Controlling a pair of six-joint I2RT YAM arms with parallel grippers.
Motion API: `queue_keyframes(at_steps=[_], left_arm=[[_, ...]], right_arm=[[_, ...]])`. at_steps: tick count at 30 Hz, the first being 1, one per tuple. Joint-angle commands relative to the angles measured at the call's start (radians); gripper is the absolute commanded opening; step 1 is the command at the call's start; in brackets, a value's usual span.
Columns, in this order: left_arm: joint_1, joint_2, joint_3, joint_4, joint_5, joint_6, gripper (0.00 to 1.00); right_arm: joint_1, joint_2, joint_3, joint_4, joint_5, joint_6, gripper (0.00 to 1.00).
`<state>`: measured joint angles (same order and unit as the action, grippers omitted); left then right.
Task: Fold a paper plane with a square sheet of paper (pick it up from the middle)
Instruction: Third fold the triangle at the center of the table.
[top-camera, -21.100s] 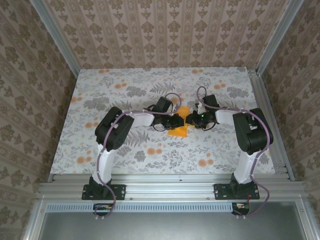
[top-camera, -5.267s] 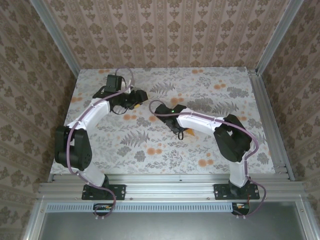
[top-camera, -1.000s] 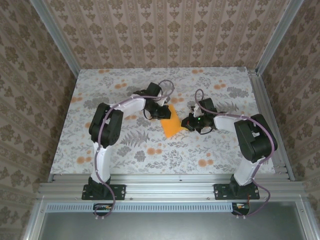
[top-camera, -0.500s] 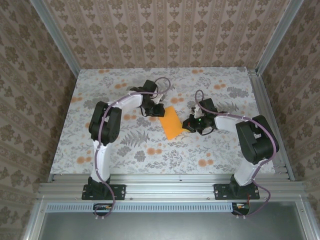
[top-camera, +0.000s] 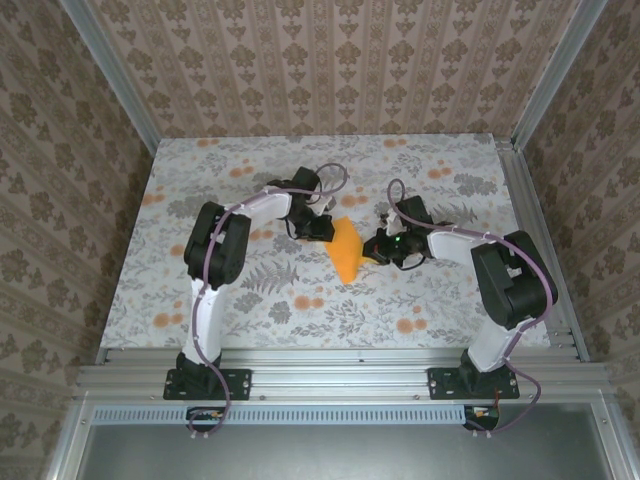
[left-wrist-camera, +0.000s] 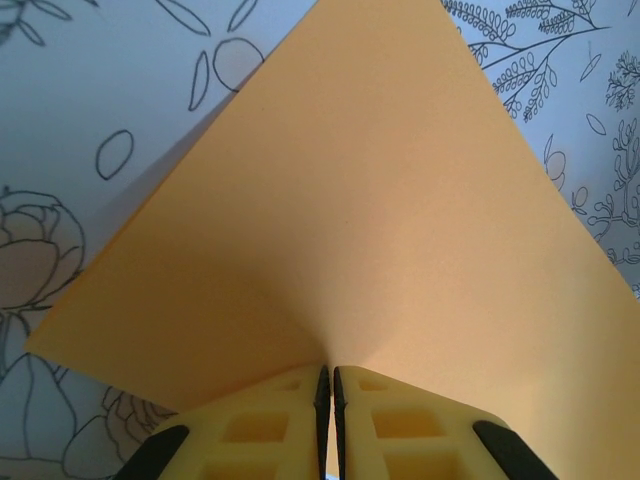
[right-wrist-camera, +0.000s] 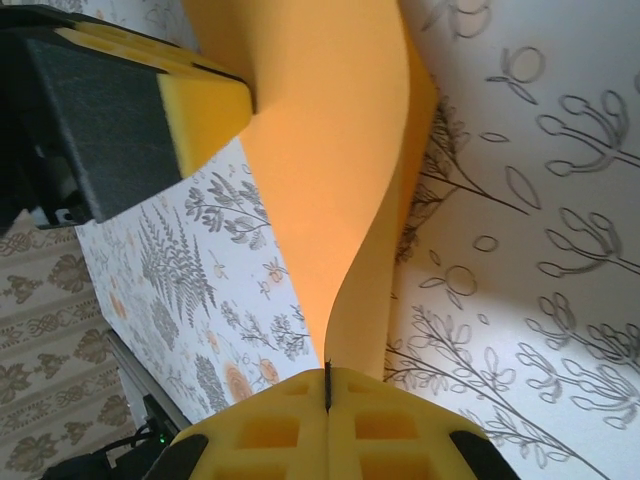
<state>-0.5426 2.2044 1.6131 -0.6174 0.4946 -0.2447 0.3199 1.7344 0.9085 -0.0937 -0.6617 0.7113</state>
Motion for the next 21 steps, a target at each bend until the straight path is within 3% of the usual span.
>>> queue_keyframes(at_steps=[1, 21], left_arm=[[-0.002, 0.037, -0.039, -0.016, 0.015, 0.022, 0.14], [0.006, 0.036, -0.078, 0.020, 0.057, 0.012, 0.14]], right_arm=[[0.018, 0.004, 0.042, 0.006, -0.005, 0.017, 0.06], [0.099, 0.179, 0.184, -0.038, 0.042, 0.001, 0.08]])
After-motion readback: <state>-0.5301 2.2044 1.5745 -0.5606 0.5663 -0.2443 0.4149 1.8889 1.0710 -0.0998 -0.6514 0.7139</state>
